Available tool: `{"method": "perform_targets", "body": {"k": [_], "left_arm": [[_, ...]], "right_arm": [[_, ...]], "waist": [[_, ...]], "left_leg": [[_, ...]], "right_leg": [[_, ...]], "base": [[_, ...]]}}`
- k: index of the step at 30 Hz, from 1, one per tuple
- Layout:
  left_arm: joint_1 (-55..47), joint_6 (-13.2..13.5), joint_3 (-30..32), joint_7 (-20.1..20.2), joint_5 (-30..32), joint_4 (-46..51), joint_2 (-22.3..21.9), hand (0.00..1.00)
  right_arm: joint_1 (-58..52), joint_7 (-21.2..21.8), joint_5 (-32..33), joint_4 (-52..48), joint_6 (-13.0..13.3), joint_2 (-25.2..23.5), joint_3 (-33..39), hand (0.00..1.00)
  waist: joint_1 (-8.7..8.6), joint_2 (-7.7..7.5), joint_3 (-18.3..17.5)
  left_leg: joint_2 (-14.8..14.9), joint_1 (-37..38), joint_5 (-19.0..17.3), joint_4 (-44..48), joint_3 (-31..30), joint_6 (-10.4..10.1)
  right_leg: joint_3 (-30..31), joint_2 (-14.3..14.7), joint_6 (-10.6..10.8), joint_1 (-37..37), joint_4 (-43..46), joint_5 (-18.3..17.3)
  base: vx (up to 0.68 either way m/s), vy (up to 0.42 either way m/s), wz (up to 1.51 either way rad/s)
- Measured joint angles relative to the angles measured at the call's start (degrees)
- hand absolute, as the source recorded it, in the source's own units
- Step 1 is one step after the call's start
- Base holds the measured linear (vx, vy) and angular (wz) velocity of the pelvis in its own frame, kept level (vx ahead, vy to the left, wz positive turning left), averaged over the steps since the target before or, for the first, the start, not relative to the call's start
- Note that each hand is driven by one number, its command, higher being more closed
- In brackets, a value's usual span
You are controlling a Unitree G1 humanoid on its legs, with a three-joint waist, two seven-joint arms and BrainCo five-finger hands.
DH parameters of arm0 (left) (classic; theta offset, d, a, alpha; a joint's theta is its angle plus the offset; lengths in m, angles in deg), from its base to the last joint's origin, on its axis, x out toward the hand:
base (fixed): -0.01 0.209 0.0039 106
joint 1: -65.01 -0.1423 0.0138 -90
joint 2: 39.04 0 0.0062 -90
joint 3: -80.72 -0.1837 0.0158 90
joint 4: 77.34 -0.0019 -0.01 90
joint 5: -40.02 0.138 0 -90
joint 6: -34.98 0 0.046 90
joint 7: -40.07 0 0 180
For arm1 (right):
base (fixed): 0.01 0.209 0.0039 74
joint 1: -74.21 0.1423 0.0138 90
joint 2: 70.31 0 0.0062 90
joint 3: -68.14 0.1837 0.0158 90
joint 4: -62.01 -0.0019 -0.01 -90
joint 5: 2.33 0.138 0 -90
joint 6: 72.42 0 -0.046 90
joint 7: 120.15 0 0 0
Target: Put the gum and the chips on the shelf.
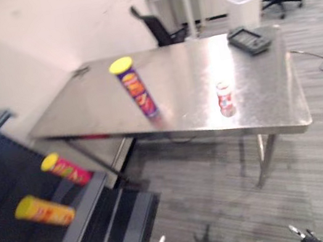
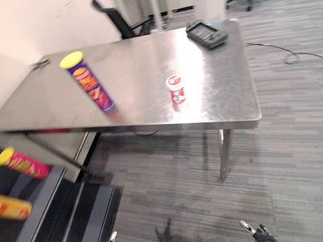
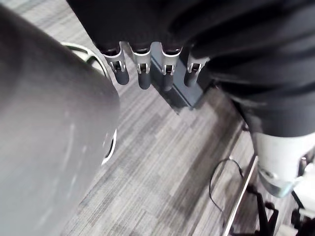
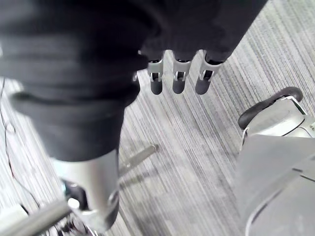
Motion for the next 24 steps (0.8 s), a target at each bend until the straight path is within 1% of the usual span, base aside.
{"method": "perform_targets", "body": {"k": [1, 2, 3, 4, 5, 6, 7, 8, 9, 11, 12, 13, 14, 15, 16, 18, 22, 23, 24], "left_arm": [[-0.33, 0.07, -0.01, 0.02, 0.01, -0.01, 0.05, 0.00], [-0.32, 0.05, -0.05, 0.05, 0.03, -0.16, 0.07, 0.00], [-0.29, 0.07, -0.03, 0.07, 0.03, -0.44, -0.02, 0.00], [-0.28, 0.07, 0.03, 0.11, -0.01, -0.62, -0.23, 0.00], [-0.21, -0.04, -0.08, 0.23, 0.41, -0.80, 1.50, 0.00], [-0.36, -0.05, -0.05, 0.15, 0.48, -1.15, 2.05, 0.00], [-0.44, -0.15, -0.35, 0.07, 0.72, -1.29, 2.93, 0.00], [-0.32, -0.23, -1.05, 0.10, 0.75, -1.63, 3.32, 0.00], [-0.33, -0.23, -1.72, 0.08, 1.21, -1.60, 3.35, 0.00], [-0.40, -0.24, -2.52, 0.06, 2.97, -1.68, 3.37, 0.00], [-0.37, -0.34, -3.08, 0.09, 3.24, -1.74, 3.38, 0.00], [-0.35, -0.42, -3.37, 0.09, 3.24, -1.74, 3.42, 0.00], [-0.37, -0.55, -3.50, 0.10, 3.36, -1.80, 3.30, 0.00], [-0.41, -0.61, -4.00, 0.11, 4.62, -2.48, 3.32, 0.00], [-0.33, -0.60, -4.09, 0.12, 5.14, -2.88, 3.34, 0.00], [-0.37, -0.62, -4.47, 0.19, 5.49, -3.57, 3.18, 0.00], [-0.39, -0.62, -4.40, 0.94, 5.57, -3.73, 2.88, 0.00], [-0.36, -0.62, -4.31, 1.17, 5.58, -3.58, 2.88, 0.00], [-0.42, -0.63, -4.15, 1.19, 5.59, -3.57, 2.89, 0.00]], "right_arm": [[0.01, 0.06, 0.00, 0.45, -0.01, 0.07, -0.02, 0.00], [-0.22, 0.14, -0.05, 1.10, -0.01, 0.16, 0.02, 0.00], [-0.41, 0.20, -0.06, 1.50, -0.03, 0.19, 0.27, 0.00], [-0.75, 0.22, -0.06, 1.89, -0.08, 0.30, 1.26, 0.00], [-0.89, 0.32, -0.29, 2.42, -0.45, -1.86, 2.63, 0.00], [-1.22, 0.32, -0.58, 2.66, -0.53, -2.71, 2.97, 0.00], [-1.46, 0.32, -0.66, 3.32, -0.58, -3.96, 4.64, 0.00], [-1.45, 0.30, -0.67, 3.97, -0.68, -4.36, 6.05, 0.00], [-1.55, 0.05, -0.73, 4.27, -0.73, -4.40, 7.79, 0.00], [-1.56, -0.19, -1.11, 4.25, -0.73, -4.37, 10.62, 0.00], [-1.58, -0.34, -2.43, 4.25, -0.74, -4.37, 12.47, 0.00], [-1.55, -0.43, -2.90, 4.25, -0.77, -4.37, 13.38, 0.00], [-1.56, -0.95, -3.03, 4.26, -0.85, -4.38, 14.81, 0.00], [-1.66, -1.54, -3.27, 4.34, -1.03, -4.40, 16.77, 0.00], [-1.66, -1.75, -3.62, 4.41, -1.08, -4.40, 17.83, 0.00], [-1.60, -2.38, -5.03, 4.63, -1.15, -4.02, 21.35, 0.00], [-0.46, -2.41, -5.02, 4.80, -1.18, -2.90, 27.39, 0.00], [0.24, -2.41, -5.02, 4.79, -1.27, -2.28, 31.12, 0.00], [0.62, -2.47, -5.02, 4.80, -1.29, -1.87, 33.31, 0.00]], "waist": [[-0.04, -0.30, -0.14], [-0.09, -0.30, -0.15], [-0.11, -0.20, -0.19], [0.03, 0.07, -0.33], [-0.23, -2.46, -0.71], [-0.07, -3.55, -1.16], [-0.12, -4.35, -2.19], [-0.34, -4.94, -2.62], [-0.22, -4.89, -2.89], [-0.22, -4.14, -3.38], [-0.26, -3.82, -3.84], [-0.22, -3.69, -3.99], [-0.20, -2.89, -4.21], [-0.22, -2.16, -4.72], [-0.23, -1.89, -4.91], [-0.14, -0.87, -5.43], [-0.08, -0.68, -5.65], [-0.01, -0.92, -5.51], [-0.01, -1.10, -5.39]], "left_leg": [[-1.73, 0.58, 1.93, -8.95, -4.72, -0.39], [-2.90, 1.44, 4.76, -15.27, -8.02, -1.26], [-3.35, 2.06, 6.87, -17.73, -9.04, -1.99], [-3.72, 2.72, 12.22, -19.38, -9.69, -4.01], [-5.88, 5.08, 11.49, -20.94, -6.83, -3.19], [-6.87, 6.01, 11.38, -22.08, -5.79, -2.96], [-8.18, 6.37, 10.94, -23.23, -4.44, -2.03], [-9.09, 6.62, 10.42, -23.54, -3.63, -1.19], [-9.83, 7.36, 10.11, -24.49, -2.25, -0.69], [-10.82, 8.14, 10.09, -25.86, -1.35, -0.53], [-11.38, 8.20, 10.10, -26.23, -0.93, -0.49], [-11.55, 8.21, 10.11, -26.25, -0.96, -0.48], [-11.68, 8.21, 10.11, -26.40, -0.94, -0.47], [-11.75, 8.32, 10.26, -27.01, -0.95, -0.25], [-11.77, 8.48, 10.42, -27.46, -0.97, 0.00], [-11.50, 9.72, 10.90, -29.51, -0.97, 0.56], [-10.94, 10.32, 12.94, -32.75, -0.93, 0.19], [-10.97, 9.93, 13.20, -32.85, -0.85, 0.25], [-11.02, 9.86, 13.28, -32.98, -0.82, 0.27]], "right_leg": [[2.80, -0.25, 1.58, 0.04, -0.67, 0.05], [5.22, -0.39, 3.22, 0.39, -1.54, 0.05], [6.21, -0.41, 4.24, 0.57, -1.97, -0.02], [7.52, -0.30, 5.26, 0.80, -2.53, -0.04], [7.95, -2.91, 8.28, 2.27, -5.33, 1.55], [7.32, -4.04, 8.49, 2.54, -7.16, 2.70], [6.57, -5.68, 9.39, 3.55, -11.02, 5.02], [6.63, -6.61, 9.99, 4.32, -13.48, 6.86], [6.81, -7.34, 10.47, 4.58, -15.56, 9.41], [6.72, -8.00, 10.66, 4.59, -17.45, 12.45], [6.57, -8.48, 10.85, 4.63, -18.51, 13.83], [6.44, -8.62, 10.86, 4.63, -18.97, 14.44], [6.12, -8.72, 10.92, 4.65, -19.82, 15.32], [5.38, -8.73, 10.91, 4.68, -20.36, 15.52], [5.11, -8.69, 10.92, 4.72, -20.55, 15.52], [4.70, -7.80, 10.91, 5.19, -21.60, 15.52], [2.82, -6.81, 10.87, 4.61, -22.88, 15.48], [2.35, -6.85, 10.63, 4.23, -23.41, 15.29], [2.16, -6.93, 10.46, 4.20, -23.61, 15.07]], "base": [[0.31, 0.452, -1.40], [0.26, 0.403, -1.13], [0.27, 0.444, -0.87], [0.26, 0.419, -0.75], [0.24, 0.397, -0.75], [0.20, 0.341, -0.66], [0.18, 0.338, -0.44], [0.20, 0.384, -0.45], [0.15, 0.302, -0.37], [0.10, 0.225, -0.37], [0.08, 0.172, -0.28], [0.08, 0.127, -0.22], [0.07, 0.062, -0.14], [0.05, 0.039, -0.10], [0.04, -0.027, -0.06], [0.02, -0.054, -0.11], [-0.06, -0.101, -0.09], [-0.09, -0.085, -0.10], [-0.16, -0.123, -0.10]]}}
